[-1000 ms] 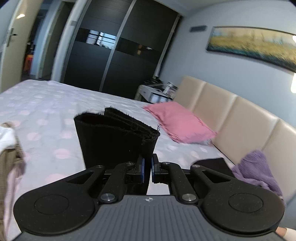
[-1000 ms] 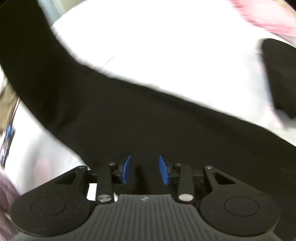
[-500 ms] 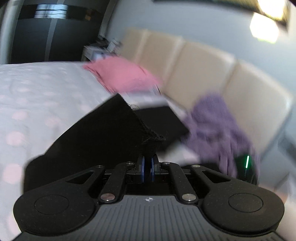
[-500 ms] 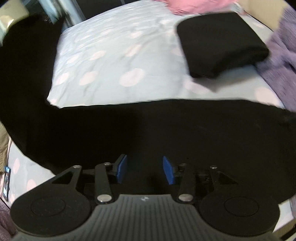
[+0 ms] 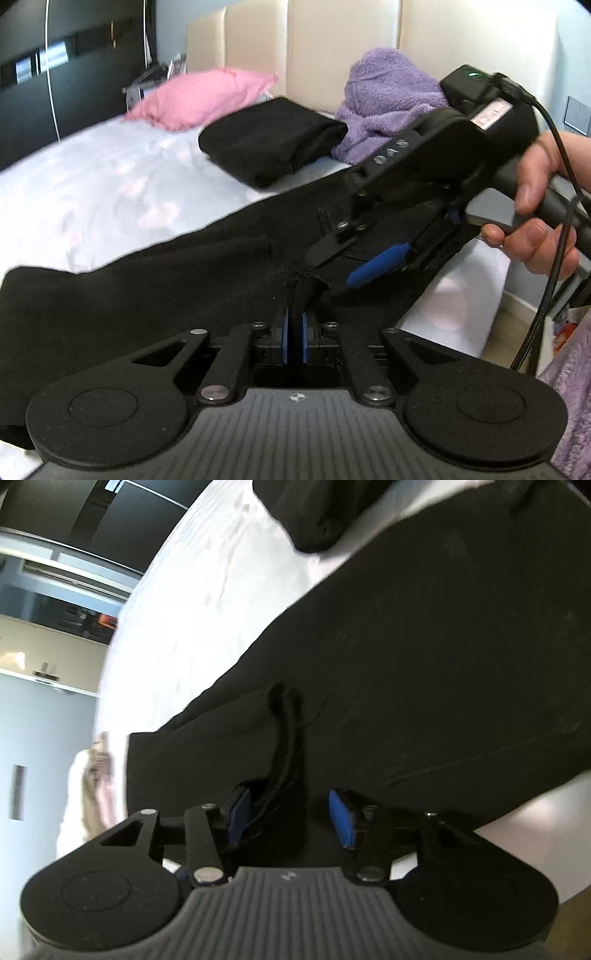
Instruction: Fold clothes
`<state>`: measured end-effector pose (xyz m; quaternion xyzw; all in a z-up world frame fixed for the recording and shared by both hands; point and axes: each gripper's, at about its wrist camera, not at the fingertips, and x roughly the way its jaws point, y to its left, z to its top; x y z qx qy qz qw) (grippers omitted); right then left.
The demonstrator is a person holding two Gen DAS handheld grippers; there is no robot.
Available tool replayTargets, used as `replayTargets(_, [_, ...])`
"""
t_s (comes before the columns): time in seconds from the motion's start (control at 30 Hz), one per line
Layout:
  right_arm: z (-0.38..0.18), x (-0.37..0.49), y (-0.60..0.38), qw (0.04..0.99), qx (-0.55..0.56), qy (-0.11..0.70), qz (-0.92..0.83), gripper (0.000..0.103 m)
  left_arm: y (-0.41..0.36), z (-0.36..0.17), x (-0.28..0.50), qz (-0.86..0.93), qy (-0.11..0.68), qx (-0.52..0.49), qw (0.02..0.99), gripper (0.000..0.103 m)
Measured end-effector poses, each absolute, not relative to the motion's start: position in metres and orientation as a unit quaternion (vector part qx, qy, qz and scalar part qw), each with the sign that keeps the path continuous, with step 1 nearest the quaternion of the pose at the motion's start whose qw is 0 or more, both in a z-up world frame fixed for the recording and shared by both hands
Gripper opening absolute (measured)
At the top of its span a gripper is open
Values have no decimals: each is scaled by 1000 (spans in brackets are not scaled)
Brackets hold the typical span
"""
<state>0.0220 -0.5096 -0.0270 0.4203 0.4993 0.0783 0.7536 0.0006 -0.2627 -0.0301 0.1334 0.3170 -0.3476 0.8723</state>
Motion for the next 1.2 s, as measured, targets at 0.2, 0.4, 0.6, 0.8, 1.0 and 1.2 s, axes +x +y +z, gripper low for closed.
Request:
replayTargets(0.2, [-46,33,-502,724,463,502,100,53,-275,-31,-23,-365,262,191,872,5])
replayTargets(0.4, [-54,51,-491,722,462,503,106,50,-263,-27,-34,-361,238,218,875,5])
replayTargets(0.6, [-42,50,-483,752,419,497,111,10,-248,-22,-44,-352,220,225,882,10])
replayTargets(0.8, [5,45,-474,807,360,451,122,9,-232,-16,-53,-343,202,231,888,46])
replayTargets(1.0, [86,56,-477,852,308,404,128,9,-213,-25,-38,-297,219,258,893,48])
replayTargets(1.2, [165,68,-486,885,250,377,112,8,-192,-37,-20,-244,240,287,895,48])
